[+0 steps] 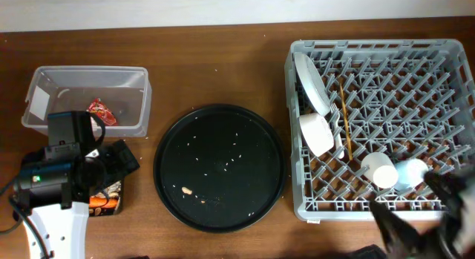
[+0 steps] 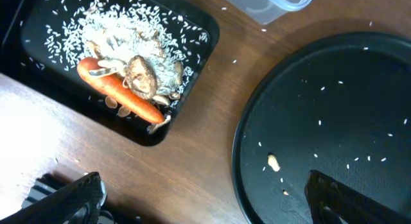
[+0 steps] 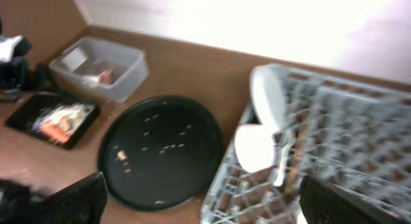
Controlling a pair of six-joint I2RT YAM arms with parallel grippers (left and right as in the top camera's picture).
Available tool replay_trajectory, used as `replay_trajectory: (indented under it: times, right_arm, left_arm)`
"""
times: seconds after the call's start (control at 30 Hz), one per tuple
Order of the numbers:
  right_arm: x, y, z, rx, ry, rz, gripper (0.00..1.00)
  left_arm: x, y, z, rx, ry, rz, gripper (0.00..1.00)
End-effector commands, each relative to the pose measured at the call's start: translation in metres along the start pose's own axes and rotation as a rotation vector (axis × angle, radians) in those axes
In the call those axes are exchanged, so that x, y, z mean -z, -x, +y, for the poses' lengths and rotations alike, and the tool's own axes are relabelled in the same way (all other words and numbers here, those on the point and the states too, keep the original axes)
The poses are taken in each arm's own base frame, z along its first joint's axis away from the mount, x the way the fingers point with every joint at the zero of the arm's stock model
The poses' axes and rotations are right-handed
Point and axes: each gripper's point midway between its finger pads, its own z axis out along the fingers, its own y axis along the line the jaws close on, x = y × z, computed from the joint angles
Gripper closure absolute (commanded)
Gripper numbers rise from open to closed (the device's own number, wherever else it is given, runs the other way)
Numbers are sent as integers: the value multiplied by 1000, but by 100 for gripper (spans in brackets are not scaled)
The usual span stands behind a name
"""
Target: Sort waste into correct bins and load items into the dishwasher rack
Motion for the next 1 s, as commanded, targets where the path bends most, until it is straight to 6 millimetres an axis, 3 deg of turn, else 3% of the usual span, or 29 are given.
replay_trajectory:
  times: [0.0,0.03,0.1,0.17,0.23,0.33,0.43,0.5,0.77,0.87,0.93,0.97]
  right_arm:
    - [15,-10,-35,51,-215,-106,2]
    - [7,-11,-41,83,-257,-165,2]
    - [-34,-32,-54,74,-305,-253,2]
    - [-111,-83,-58,74,-220,-286,2]
    - [-163,-130,-61,85,-162,-321,2]
    - [-193,-160,-69,96,-162,-363,2]
    - [-211,-167,-74,115,-167,-437,2]
    - [-226,-188,-78,107,-164,-403,2]
    - [-227,-189,-78,105,-164,-398,2]
    - [-227,-189,-78,105,-164,-398,2]
    - [-227,-189,-78,105,-164,-398,1]
    - [-227,-189,-78,105,-164,-398,1]
  left_arm:
    - [1,0,1,-3,-1,-4,0]
    - [1,0,1,-3,-1,-4,0]
    - [1,0,1,-3,-1,-4,0]
    - [1,0,1,-3,-1,-4,0]
    - [1,0,1,-3,-1,-4,0]
    - [1,0,1,-3,-1,-4,0]
    - [1,0,1,-3,-1,-4,0]
    - [1,0,1,-3,-1,-4,0]
    - [2,0,0,-5,-5,-8,0]
    - [45,-6,1,-58,-54,-209,0]
    - [76,10,-27,-145,-232,-456,0]
    - [95,16,-57,-313,-403,-675,0]
